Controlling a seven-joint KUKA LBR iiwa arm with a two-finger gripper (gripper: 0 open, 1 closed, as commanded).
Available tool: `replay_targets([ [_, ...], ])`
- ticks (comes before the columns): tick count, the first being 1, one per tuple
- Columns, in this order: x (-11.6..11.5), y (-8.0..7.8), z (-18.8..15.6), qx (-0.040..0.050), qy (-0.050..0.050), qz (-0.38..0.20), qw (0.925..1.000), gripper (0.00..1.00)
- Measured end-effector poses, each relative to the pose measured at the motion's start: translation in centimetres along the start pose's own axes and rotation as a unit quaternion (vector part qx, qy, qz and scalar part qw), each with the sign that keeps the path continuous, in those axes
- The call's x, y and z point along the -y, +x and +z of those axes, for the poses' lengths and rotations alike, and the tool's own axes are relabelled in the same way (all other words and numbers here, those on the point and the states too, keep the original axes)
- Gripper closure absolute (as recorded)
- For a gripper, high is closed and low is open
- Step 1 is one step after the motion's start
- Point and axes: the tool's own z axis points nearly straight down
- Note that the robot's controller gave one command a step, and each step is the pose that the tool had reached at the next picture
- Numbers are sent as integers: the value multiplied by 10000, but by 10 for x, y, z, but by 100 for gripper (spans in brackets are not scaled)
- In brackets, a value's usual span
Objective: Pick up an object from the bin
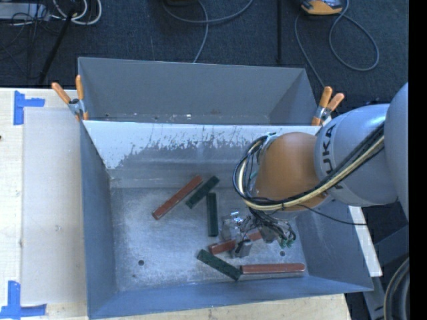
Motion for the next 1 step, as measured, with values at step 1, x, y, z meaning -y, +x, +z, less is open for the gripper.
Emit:
replay_targets([
  [1,3,-39,-143,46,10,-6,10000,100],
])
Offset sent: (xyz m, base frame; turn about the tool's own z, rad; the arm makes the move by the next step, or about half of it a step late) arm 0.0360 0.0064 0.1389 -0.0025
